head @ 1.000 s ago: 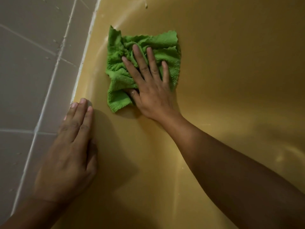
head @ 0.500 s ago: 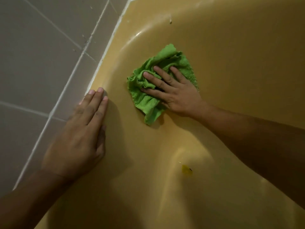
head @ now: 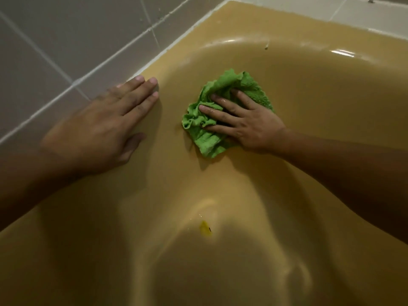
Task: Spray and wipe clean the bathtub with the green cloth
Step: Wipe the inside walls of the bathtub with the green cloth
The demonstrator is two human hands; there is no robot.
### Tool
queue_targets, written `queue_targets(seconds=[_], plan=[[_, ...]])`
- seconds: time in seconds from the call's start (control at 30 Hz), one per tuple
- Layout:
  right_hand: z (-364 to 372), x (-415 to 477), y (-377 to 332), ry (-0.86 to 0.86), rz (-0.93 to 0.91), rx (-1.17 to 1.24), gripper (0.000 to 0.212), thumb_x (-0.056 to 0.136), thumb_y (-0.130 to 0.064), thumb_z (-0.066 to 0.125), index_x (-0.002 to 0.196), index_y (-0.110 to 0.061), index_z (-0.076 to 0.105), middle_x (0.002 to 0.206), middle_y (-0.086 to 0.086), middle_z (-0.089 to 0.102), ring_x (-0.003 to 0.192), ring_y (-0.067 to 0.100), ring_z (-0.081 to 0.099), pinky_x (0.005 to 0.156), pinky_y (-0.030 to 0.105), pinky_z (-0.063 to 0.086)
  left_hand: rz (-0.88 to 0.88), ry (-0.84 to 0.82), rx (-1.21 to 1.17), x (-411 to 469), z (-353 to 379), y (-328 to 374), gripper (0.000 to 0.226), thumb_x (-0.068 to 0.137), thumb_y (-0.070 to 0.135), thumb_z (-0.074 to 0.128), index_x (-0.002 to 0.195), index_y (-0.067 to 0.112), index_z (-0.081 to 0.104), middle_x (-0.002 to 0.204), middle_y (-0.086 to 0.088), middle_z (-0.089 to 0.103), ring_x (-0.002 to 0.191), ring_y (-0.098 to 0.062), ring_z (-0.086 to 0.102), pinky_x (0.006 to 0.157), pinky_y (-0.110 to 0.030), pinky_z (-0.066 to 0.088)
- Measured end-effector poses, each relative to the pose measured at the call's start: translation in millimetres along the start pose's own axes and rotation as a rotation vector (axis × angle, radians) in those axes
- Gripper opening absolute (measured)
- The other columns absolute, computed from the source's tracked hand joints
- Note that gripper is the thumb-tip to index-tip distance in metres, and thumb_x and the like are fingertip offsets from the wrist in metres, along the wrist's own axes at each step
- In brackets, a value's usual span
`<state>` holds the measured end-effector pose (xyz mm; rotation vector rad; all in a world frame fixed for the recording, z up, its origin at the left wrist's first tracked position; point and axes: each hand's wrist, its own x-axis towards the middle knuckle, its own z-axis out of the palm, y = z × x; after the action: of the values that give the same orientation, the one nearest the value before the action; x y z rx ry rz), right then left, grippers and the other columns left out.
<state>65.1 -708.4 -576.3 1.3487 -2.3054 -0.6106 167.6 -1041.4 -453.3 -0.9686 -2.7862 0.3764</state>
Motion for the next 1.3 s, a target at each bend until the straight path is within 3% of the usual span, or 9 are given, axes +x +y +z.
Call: queue_targets(seconds=[0.2, 0.33, 0.43, 0.6, 0.7, 0.87, 1.0, 1.17, 1.3], plan=[[2.0, 3.1, 0.9, 0.016, -0.001, -0.022, 0.07, 0.104, -0.03, 0.039, 0.159, -0.035, -0.005, 0.168, 0.001, -0.025, 0.156, 0.031, 0.013, 0.122, 0.057, 0.007, -0.036, -0.002, 0.0, -1.7, -0.8, 3.2, 0.076, 0.098, 0.041, 0.038, 0.163, 0.005, 0.02, 0.172, -0.013, 0.013, 0.16, -0.029, 0.01, 0.127, -0.052, 0.022], [-2.3, -15.5, 5.3, -0.218, -0.343, -0.105, 0.065, 0.104, -0.038, 0.033, 0.161, -0.037, 0.002, 0.164, -0.001, -0.033, 0.157, 0.027, -0.006, 0.12, 0.056, -0.013, -0.046, 0.017, -0.008, -1.9, -2.6, 6.1, 0.074, 0.098, 0.036, 0.043, 0.163, 0.005, 0.024, 0.172, -0.014, 0.015, 0.16, -0.031, 0.011, 0.126, -0.053, 0.025], [-17.2, -21.9, 27.2, -0.25, -0.387, -0.079, 0.062, 0.103, -0.048, 0.03, 0.161, -0.038, 0.012, 0.168, -0.006, -0.021, 0.158, 0.023, 0.002, 0.121, 0.053, -0.014, -0.058, 0.022, 0.021, -3.2, -5.2, 9.1, 0.072, 0.099, 0.037, 0.041, 0.163, 0.006, 0.025, 0.172, -0.014, 0.015, 0.16, -0.03, 0.01, 0.127, -0.051, 0.022], [-32.0, -12.6, 52.4, -0.167, -0.234, -0.122, 0.067, 0.098, -0.058, 0.021, 0.161, -0.033, 0.024, 0.172, 0.002, -0.007, 0.153, 0.031, 0.023, 0.122, 0.06, 0.009, -0.088, 0.024, 0.009, -1.9, -5.8, 13.0, 0.07, 0.101, 0.027, 0.053, 0.162, 0.008, 0.026, 0.172, -0.013, 0.015, 0.159, -0.032, 0.013, 0.125, -0.056, 0.025], [-34.3, -22.9, 52.0, -0.222, -0.307, -0.153, 0.066, 0.098, -0.058, 0.013, 0.161, -0.036, 0.021, 0.171, 0.003, -0.007, 0.155, 0.03, 0.02, 0.123, 0.062, 0.006, -0.099, 0.03, 0.0, -0.7, -6.8, 16.1, 0.074, 0.097, 0.028, 0.057, 0.162, 0.009, 0.028, 0.172, -0.012, 0.015, 0.159, -0.031, 0.014, 0.125, -0.056, 0.025], [-50.0, -62.0, 70.1, -0.307, -0.435, -0.165, 0.067, 0.095, -0.059, 0.022, 0.152, -0.032, 0.046, 0.167, 0.003, 0.025, 0.147, 0.032, 0.037, 0.123, 0.062, 0.01, -0.136, 0.026, -0.006, -3.8, -15.1, 21.8, 0.072, 0.095, 0.024, 0.063, 0.16, 0.011, 0.035, 0.172, -0.009, 0.018, 0.158, -0.031, 0.019, 0.126, -0.052, 0.026], [-47.5, -51.0, 69.0, -0.286, -0.469, -0.169, 0.072, 0.094, -0.061, 0.015, 0.156, -0.034, 0.037, 0.168, 0.002, 0.018, 0.149, 0.031, 0.035, 0.123, 0.061, 0.009, -0.204, 0.01, -0.039, -2.8, -19.0, 30.6, 0.073, 0.092, 0.022, 0.067, 0.159, 0.013, 0.038, 0.171, -0.006, 0.02, 0.158, -0.027, 0.02, 0.126, -0.048, 0.024], [-32.1, -14.0, 52.4, -0.237, -0.525, -0.176, 0.065, 0.1, -0.062, 0.012, 0.161, -0.04, 0.005, 0.169, -0.003, -0.017, 0.158, 0.026, 0.005, 0.122, 0.058, -0.007, -0.581, 0.09, -0.197, -3.6, -11.4, 86.8, 0.07, 0.098, 0.042, 0.058, 0.161, 0.024, 0.032, 0.173, 0.0, 0.015, 0.16, -0.025, 0.007, 0.128, -0.055, 0.008], [-32.6, -20.4, 52.3, -0.303, -0.542, -0.164, 0.065, 0.101, -0.065, 0.015, 0.161, -0.041, 0.004, 0.168, -0.004, -0.017, 0.158, 0.025, -0.002, 0.123, 0.06, -0.009, -0.928, 0.107, -0.608, -16.5, 7.5, 206.0, 0.073, 0.097, 0.048, 0.059, 0.162, 0.035, 0.026, 0.174, 0.008, 0.005, 0.16, -0.024, 0.004, 0.126, -0.062, 0.008]])
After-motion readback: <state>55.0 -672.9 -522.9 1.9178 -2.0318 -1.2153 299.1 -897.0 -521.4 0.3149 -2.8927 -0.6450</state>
